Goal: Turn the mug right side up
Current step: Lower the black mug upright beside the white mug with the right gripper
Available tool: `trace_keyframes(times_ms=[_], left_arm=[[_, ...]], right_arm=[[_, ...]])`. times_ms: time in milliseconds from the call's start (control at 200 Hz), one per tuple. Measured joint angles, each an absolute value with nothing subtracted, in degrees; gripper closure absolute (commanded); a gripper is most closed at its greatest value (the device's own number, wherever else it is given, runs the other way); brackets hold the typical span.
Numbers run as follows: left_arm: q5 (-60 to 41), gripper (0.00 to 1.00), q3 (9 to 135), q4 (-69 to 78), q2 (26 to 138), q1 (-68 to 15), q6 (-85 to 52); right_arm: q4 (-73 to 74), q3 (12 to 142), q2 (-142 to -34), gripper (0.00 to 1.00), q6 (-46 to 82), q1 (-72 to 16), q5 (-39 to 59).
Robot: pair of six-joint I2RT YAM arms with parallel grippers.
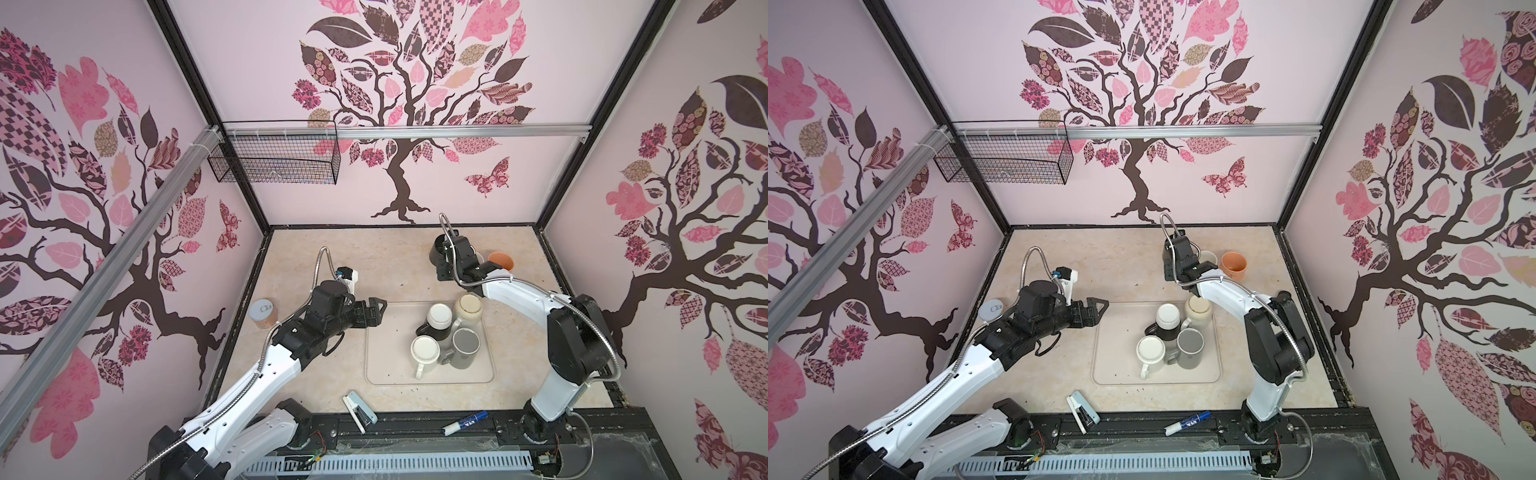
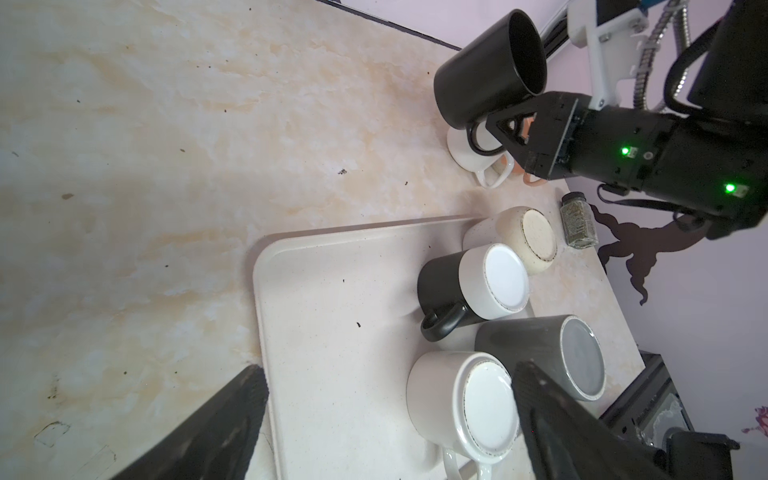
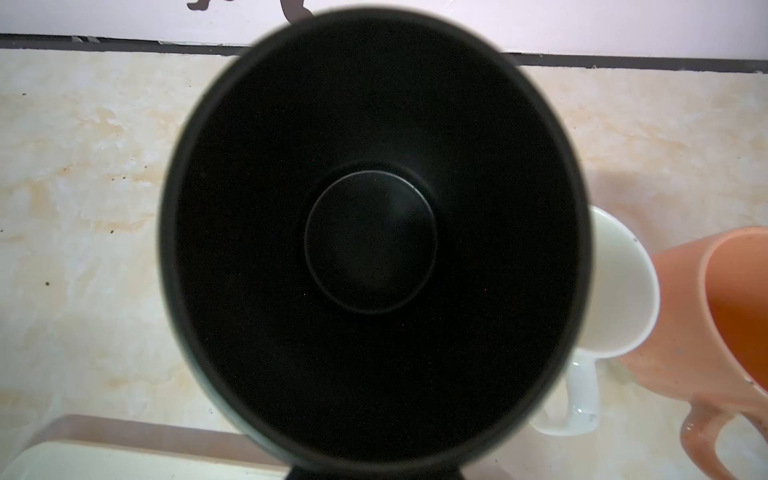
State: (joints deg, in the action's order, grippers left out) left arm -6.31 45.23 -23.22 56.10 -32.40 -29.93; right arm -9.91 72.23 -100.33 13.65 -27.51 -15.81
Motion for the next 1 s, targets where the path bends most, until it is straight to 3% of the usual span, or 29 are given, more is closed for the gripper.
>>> trace_keyframes(times_ms=[1000], left_arm=[[-5.2, 0.04, 45.3, -23.7, 59.7, -35.0, -29.0]], right_arm=[[-11.7, 72.4, -107.9, 1.0, 11.8, -25.3, -15.3]])
